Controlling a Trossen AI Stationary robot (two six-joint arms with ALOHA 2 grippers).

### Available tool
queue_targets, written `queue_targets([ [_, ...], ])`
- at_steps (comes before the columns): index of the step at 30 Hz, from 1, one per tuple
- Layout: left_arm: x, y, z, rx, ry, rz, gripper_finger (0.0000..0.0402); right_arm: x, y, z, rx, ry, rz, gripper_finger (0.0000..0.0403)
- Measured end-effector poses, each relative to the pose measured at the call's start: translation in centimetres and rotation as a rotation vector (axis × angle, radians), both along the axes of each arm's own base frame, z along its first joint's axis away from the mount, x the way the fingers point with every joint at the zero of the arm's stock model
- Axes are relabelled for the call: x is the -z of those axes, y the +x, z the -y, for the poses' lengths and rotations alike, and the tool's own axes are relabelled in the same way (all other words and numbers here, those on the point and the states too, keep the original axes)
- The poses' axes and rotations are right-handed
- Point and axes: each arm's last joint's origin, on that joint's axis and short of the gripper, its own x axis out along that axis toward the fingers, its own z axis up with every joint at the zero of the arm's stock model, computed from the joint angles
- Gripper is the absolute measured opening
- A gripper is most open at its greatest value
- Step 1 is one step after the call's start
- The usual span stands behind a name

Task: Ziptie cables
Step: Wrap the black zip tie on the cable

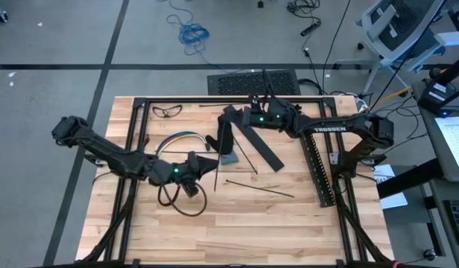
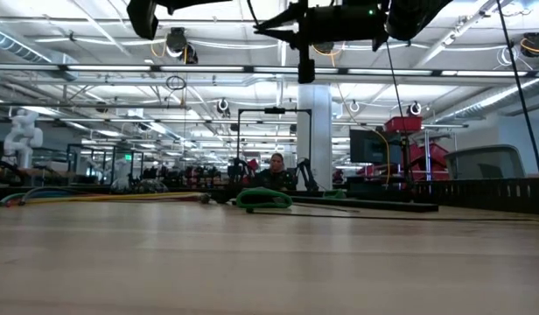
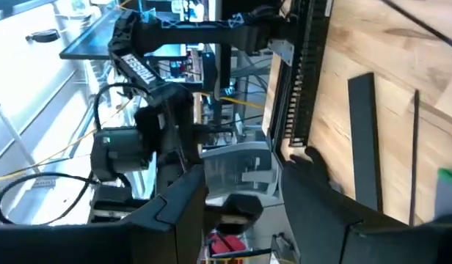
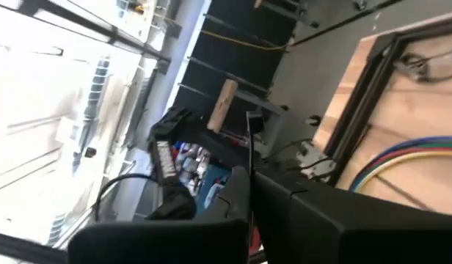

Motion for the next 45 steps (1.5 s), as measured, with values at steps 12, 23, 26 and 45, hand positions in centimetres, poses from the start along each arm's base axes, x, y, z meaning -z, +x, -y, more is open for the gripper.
queue_targets([
  [12, 0.9, -0.7, -0.1, -0.123, 0.035, -0.087, 0.0176, -0.7, 0.1, -0.6, -0.039, -0.004, 0.073, 0.0],
  [23, 0.3, -0.2, 0.0, 0.042, -0.005, -0.043, 0.0176, -0.4, 0.5, -2.2, -0.042, 0.004, 0.047, 0.0],
  [26, 0.1, -0.2, 0.1, 0.061, -0.01, -0.023, 0.0176, -0.5, 0.5, -2.5, -0.039, 0.006, 0.057, 0.0],
  [45, 0.2, 0.4, -0.9, 0.147, -0.077, -0.032, 0.0176, -1.1, 0.6, -3.5, -0.038, 0.075, 0.127, 0.0],
])
